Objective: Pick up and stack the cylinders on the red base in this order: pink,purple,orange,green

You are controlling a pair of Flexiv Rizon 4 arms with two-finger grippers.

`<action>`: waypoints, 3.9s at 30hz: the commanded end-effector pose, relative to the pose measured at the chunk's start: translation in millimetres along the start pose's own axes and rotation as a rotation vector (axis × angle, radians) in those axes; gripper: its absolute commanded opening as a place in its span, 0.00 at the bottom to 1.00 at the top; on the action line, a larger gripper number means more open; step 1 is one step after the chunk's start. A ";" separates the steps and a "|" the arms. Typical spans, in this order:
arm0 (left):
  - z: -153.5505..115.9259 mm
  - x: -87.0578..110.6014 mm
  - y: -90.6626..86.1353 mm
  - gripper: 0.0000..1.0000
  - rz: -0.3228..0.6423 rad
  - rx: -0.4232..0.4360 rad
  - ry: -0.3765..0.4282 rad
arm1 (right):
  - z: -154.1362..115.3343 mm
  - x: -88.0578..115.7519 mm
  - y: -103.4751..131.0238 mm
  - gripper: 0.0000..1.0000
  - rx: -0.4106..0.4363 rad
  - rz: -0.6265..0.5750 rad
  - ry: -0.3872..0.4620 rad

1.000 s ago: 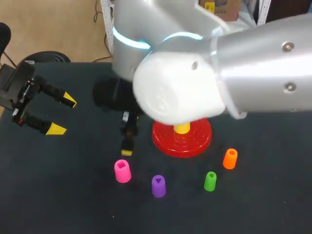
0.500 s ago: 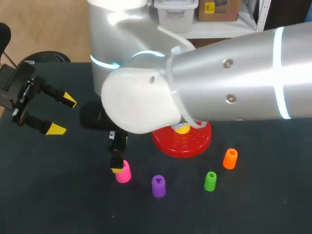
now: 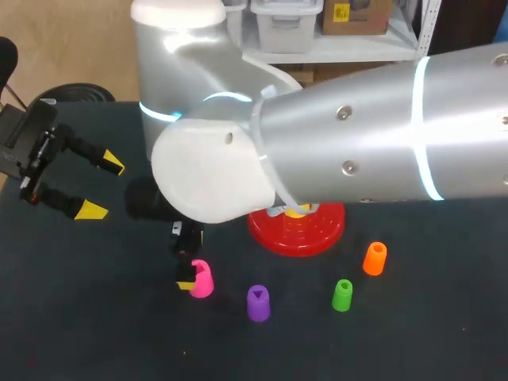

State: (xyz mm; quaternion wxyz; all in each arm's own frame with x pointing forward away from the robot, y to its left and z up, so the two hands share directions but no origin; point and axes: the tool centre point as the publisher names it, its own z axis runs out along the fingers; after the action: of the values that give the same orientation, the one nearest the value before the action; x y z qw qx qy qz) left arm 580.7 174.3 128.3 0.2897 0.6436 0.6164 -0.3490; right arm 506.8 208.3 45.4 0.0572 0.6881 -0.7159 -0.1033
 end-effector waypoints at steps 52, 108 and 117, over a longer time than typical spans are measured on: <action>0.6 1.0 0.4 1.00 0.002 -0.001 -0.001 | 32.5 8.8 -9.8 0.00 0.062 0.013 0.024; 0.6 1.0 0.4 1.00 0.002 -0.001 -0.001 | -136.8 147.7 -105.9 0.00 0.279 0.472 -0.031; 0.6 1.0 0.4 1.00 0.002 -0.001 -0.001 | -131.2 149.2 -112.0 0.00 0.263 0.478 -0.040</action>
State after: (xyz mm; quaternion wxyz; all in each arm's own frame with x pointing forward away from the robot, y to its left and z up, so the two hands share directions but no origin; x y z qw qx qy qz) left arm 580.6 174.3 128.3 0.2897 0.6436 0.6165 -0.3490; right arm 636.7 47.9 141.4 -0.0235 0.4989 -0.8663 -0.0044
